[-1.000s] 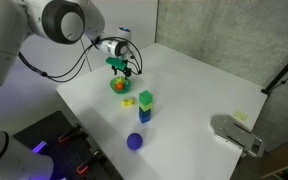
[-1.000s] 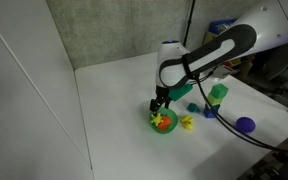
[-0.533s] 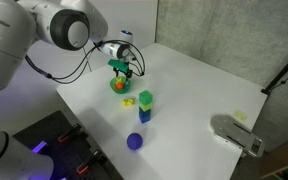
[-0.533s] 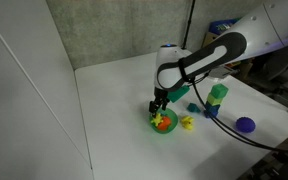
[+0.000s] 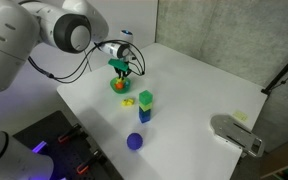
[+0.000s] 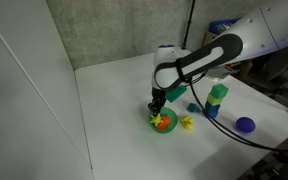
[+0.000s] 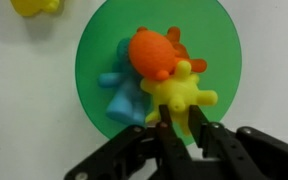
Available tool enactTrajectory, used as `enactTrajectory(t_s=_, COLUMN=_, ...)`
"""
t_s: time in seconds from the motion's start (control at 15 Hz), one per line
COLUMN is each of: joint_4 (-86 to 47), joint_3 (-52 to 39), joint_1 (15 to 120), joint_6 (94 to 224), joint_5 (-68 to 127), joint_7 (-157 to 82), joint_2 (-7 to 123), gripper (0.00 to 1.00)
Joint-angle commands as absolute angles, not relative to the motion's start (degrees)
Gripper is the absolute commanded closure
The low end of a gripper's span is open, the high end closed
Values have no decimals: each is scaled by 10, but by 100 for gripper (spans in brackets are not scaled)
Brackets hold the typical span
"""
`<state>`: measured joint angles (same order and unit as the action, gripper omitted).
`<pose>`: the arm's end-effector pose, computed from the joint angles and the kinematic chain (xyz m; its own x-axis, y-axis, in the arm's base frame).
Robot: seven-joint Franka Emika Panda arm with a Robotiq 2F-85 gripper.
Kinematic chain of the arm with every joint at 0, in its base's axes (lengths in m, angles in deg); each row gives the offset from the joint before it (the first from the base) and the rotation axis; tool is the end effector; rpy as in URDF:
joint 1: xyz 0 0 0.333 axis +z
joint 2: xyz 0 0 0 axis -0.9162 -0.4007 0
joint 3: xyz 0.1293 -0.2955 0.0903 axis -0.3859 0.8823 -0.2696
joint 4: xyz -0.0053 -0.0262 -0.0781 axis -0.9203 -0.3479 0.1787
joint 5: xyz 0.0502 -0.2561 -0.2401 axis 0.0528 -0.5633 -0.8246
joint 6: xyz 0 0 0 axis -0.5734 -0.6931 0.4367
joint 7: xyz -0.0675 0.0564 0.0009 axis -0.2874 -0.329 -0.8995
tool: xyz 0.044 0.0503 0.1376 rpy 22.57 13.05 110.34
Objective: Place the round yellow toy on top of the stack
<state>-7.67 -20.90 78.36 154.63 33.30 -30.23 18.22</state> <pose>0.6497 0.2447 0.1032 0.9349 0.3418 -0.0961 0.3236 -0.9317 -0.1652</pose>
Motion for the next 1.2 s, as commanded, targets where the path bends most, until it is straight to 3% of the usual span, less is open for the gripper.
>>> enactTrajectory(t_s=0.0, joint_4=-49, joint_3=-216, joint_1=779, joint_6=1525, joint_5=342, joint_7=-283, joint_2=170, gripper=97)
enactTrajectory(t_s=0.67, joint_4=-56, joint_3=-216, joint_1=779, joint_6=1523, joint_5=340, joint_7=-281, joint_2=183, gripper=97)
enactTrajectory(t_s=0.73, joint_4=-57, joint_3=-216, joint_1=779, joint_6=1522, joint_5=339, joint_7=-281, joint_2=184, gripper=72)
enactTrajectory(t_s=0.8, joint_4=-57, joint_3=-216, joint_1=779, joint_6=1521, joint_5=339, joint_7=-280, joint_2=184, gripper=71)
enactTrajectory(t_s=1.13, joint_4=-71, joint_3=-215, joint_1=777, joint_6=1520, joint_5=338, joint_7=-278, joint_2=191, gripper=33)
